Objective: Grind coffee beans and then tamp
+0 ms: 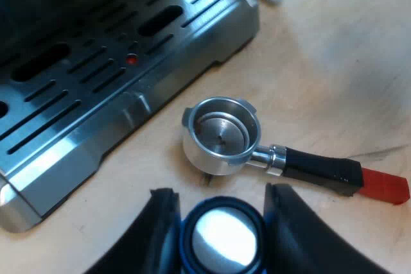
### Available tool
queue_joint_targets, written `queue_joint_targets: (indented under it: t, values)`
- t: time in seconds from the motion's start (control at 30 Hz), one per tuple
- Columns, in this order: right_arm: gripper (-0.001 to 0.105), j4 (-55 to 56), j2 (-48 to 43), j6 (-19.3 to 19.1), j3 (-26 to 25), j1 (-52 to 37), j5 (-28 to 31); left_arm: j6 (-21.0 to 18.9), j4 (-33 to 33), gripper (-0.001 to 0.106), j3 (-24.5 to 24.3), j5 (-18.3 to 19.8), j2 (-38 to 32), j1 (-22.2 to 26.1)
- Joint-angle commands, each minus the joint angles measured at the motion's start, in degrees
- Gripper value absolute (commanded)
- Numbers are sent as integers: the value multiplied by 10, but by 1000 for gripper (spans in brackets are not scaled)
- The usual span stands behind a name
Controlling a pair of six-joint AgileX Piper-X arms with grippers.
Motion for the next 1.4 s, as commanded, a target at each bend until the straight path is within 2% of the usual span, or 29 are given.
queue_joint_targets:
  t: [0.03, 0.23, 0.43, 0.83, 0.93, 1.0, 1.17, 1.4]
  values:
    - [60, -50, 1, -5, 35, -1, 32, -1, -33, 1, -5, 3, 10, -3]
    - [60, -145, 1, -5, 98, -1, 32, -1, -54, 1, -5, 3, 34, -3]
    - [60, -209, 1, -5, 135, -1, 26, -1, -68, 1, -5, 5, 58, -3]
    - [60, -245, 1, -21, 151, -1, 15, -1, -99, 1, -6, 3, 107, -44]
    - [60, -259, 1, -52, 151, -1, 1, -1, -114, 1, -15, 3, 127, -44]
    - [60, -263, 1, -57, 151, -1, -3, -1, -117, 1, -23, 5, 136, -44]
    - [60, -265, 1, -57, 151, -1, -16, 19, -118, 1, -55, 8, 170, -54]
    - [60, -265, 1, -57, 151, -1, -16, 61, -139, 1, -72, 0, 207, -114]
